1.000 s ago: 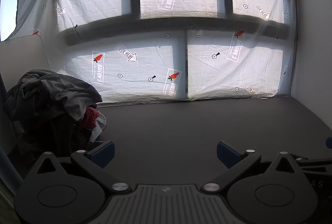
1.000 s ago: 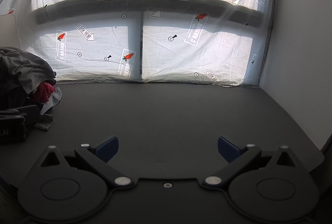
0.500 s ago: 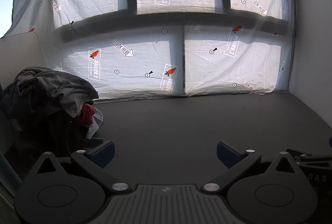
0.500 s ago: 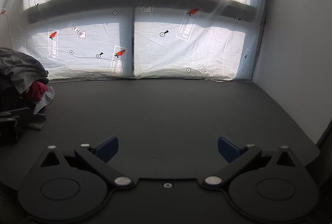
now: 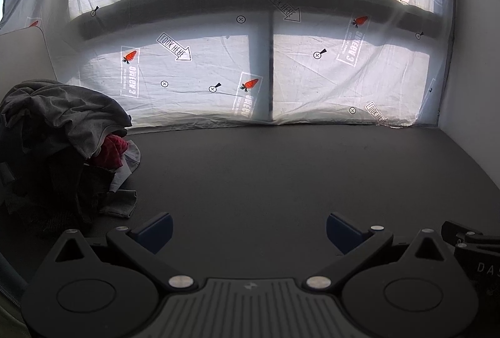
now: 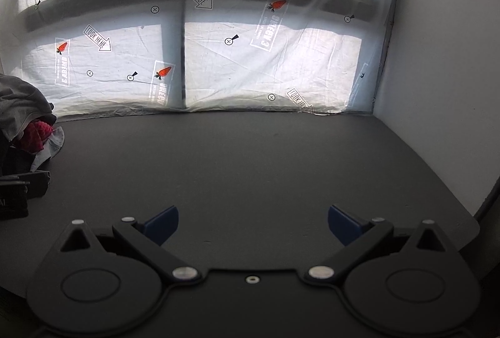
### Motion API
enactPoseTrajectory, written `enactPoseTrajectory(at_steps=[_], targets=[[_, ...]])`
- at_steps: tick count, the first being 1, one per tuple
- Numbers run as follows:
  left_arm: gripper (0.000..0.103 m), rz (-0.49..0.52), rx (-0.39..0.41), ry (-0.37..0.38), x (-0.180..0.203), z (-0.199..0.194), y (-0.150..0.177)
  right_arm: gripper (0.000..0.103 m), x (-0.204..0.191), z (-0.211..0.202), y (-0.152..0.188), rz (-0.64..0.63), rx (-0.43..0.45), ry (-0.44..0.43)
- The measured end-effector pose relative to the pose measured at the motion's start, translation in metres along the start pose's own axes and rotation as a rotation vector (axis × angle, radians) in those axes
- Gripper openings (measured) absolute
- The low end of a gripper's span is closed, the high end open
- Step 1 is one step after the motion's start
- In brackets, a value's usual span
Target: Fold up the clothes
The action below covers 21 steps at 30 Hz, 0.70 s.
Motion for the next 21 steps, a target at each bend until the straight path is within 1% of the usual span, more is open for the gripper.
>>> enactPoseTrajectory(at_steps=[2, 6, 9, 12, 14, 17, 19, 21], targets=[[0.103, 0.001, -0.003, 0.0, 0.01, 0.011, -0.008, 0.103, 0.006, 0.012, -0.008, 0.019, 0.014, -0.011], [0.103, -0.016, -0.01, -0.005, 0.03, 0.037, -0.027, 0.103, 0.024, 0.038, -0.032, 0.077, 0.081, -0.036], [0.103, -0.052, -0.031, -0.011, 0.044, 0.061, -0.043, 0.103, 0.036, 0.061, -0.052, 0.128, 0.11, -0.088], [0.103, -0.097, -0.066, -0.027, 0.049, 0.084, -0.053, 0.103, 0.042, 0.084, -0.069, 0.119, 0.133, -0.135], [0.103, -0.124, -0.096, -0.052, 0.048, 0.101, -0.056, 0.103, 0.04, 0.105, -0.075, 0.111, 0.123, -0.161], [0.103, -0.162, -0.149, -0.104, 0.039, 0.121, -0.053, 0.103, 0.03, 0.137, -0.078, 0.104, 0.067, -0.264], [0.103, -0.183, -0.188, -0.128, 0.028, 0.131, -0.048, 0.103, 0.015, 0.158, -0.08, 0.104, 0.017, -0.327], [0.103, -0.201, -0.217, -0.144, 0.012, 0.139, -0.046, 0.103, -0.001, 0.171, -0.085, 0.097, 0.002, -0.349]])
Point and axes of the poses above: each gripper's, at about its wrist camera, not at the fingertips, and z roughly the way its jaws point, x to its right, y to its underside, the point moved 7 cm from there along z, roughly the way its jaws point, and after that the axes turned 4 degrees about -z, right-handed, at the moved point
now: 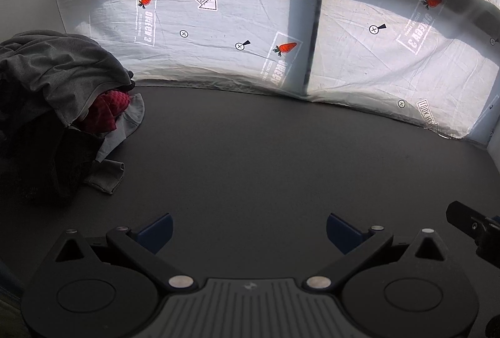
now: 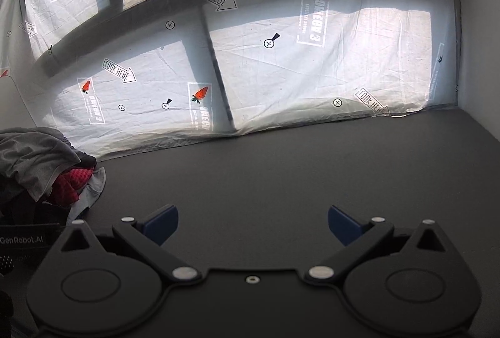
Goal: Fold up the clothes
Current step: 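Grasp the grey sweatshirt in the clothes pile with the right gripper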
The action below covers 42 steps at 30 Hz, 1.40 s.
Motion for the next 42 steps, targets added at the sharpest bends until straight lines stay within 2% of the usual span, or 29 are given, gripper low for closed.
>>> enactPoseTrajectory(at_steps=[4, 9, 15, 21, 23, 26, 30, 32, 35, 37, 39, 41, 42], targets=[[0.103, -0.051, 0.016, -0.037, -0.04, 0.019, -0.023, 0.103, -0.034, 0.034, -0.015, -0.041, 0.011, -0.033], [0.103, -0.135, 0.014, -0.051, -0.113, 0.061, -0.065, 0.103, -0.102, 0.083, -0.041, -0.083, 0.042, -0.106], [0.103, -0.271, -0.062, -0.211, -0.238, 0.132, -0.116, 0.095, -0.219, 0.17, -0.062, -0.258, 0.068, -0.176], [0.103, -0.348, -0.107, -0.293, -0.332, 0.181, -0.135, 0.073, -0.335, 0.25, -0.078, -0.386, 0.052, -0.324], [0.103, -0.377, -0.12, -0.304, -0.352, 0.194, -0.135, 0.054, -0.37, 0.273, -0.08, -0.428, 0.039, -0.375], [0.103, -0.418, -0.144, -0.312, -0.377, 0.213, -0.135, 0.038, -0.424, 0.311, -0.081, -0.51, 0.019, -0.443], [0.103, -0.441, -0.17, -0.306, -0.391, 0.232, -0.135, 0.038, -0.478, 0.341, -0.077, -0.626, 0.053, -0.528], [0.103, -0.437, -0.178, -0.311, -0.393, 0.237, -0.136, 0.043, -0.498, 0.351, -0.074, -0.689, 0.073, -0.558], [0.103, -0.427, -0.187, -0.324, -0.394, 0.242, -0.137, 0.054, -0.523, 0.365, -0.067, -0.758, 0.114, -0.562], [0.103, -0.419, -0.194, -0.333, -0.394, 0.244, -0.137, 0.054, -0.533, 0.374, -0.063, -0.796, 0.13, -0.558], [0.103, -0.414, -0.198, -0.341, -0.392, 0.244, -0.138, 0.044, -0.541, 0.38, -0.058, -0.832, 0.129, -0.552], [0.103, -0.41, -0.202, -0.347, -0.39, 0.243, -0.139, 0.009, -0.545, 0.383, -0.055, -0.861, 0.133, -0.531], [0.103, -0.409, -0.204, -0.346, -0.389, 0.241, -0.14, 0.003, -0.544, 0.381, -0.054, -0.867, 0.136, -0.522]])
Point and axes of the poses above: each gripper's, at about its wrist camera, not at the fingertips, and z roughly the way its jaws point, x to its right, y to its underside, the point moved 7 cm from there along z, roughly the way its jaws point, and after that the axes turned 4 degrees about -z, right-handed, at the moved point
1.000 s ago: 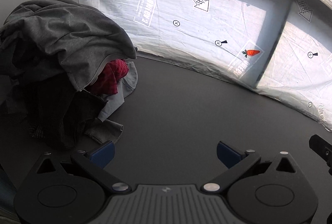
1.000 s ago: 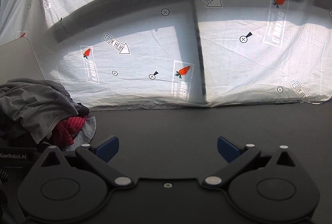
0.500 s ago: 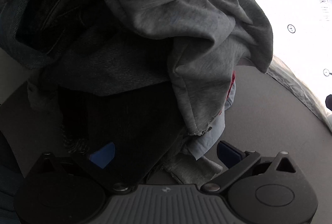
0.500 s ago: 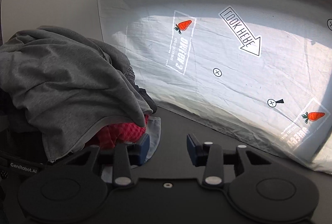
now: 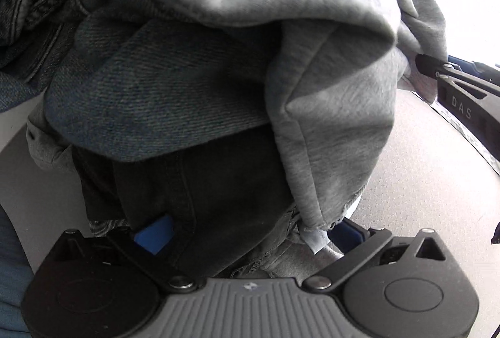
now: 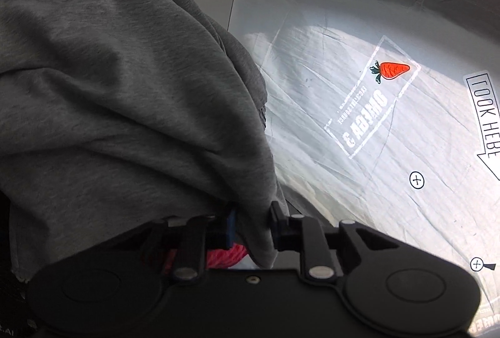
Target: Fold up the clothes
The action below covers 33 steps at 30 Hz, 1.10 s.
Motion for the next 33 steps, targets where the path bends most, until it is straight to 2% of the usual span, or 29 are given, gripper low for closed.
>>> enactPoseTrajectory(at_steps=[5, 12, 19, 22, 26, 28, 30, 33], targets=[[0.103, -0.017, 0.026, 0.02, 0.002, -0.023, 0.002, 0.001, 0.013, -0.036, 0.008, 0.068, 0.021, 0.01], [0.103, 0.014, 0.067, 0.023, 0.022, -0.064, 0.022, 0.001, 0.054, -0.112, 0.027, 0.115, 0.077, 0.135], [0.103, 0.053, 0.132, 0.054, 0.062, -0.132, 0.062, 0.0, 0.074, -0.21, 0.054, 0.066, 0.161, 0.25], [0.103, 0.057, 0.162, 0.073, 0.075, -0.163, 0.079, 0.0, 0.089, -0.26, 0.076, 0.034, 0.185, 0.353], [0.103, 0.071, 0.201, 0.121, 0.101, -0.208, 0.141, 0.0, 0.132, -0.345, 0.123, 0.075, 0.187, 0.515], [0.103, 0.097, 0.218, 0.159, 0.108, -0.206, 0.163, 0.0, 0.163, -0.394, 0.154, 0.099, 0.174, 0.622], [0.103, 0.132, 0.22, 0.183, 0.124, -0.217, 0.187, 0.0, 0.206, -0.437, 0.193, 0.122, 0.116, 0.76], [0.103, 0.188, 0.208, 0.228, 0.159, -0.234, 0.229, 0.0, 0.265, -0.51, 0.27, 0.227, -0.031, 0.978]])
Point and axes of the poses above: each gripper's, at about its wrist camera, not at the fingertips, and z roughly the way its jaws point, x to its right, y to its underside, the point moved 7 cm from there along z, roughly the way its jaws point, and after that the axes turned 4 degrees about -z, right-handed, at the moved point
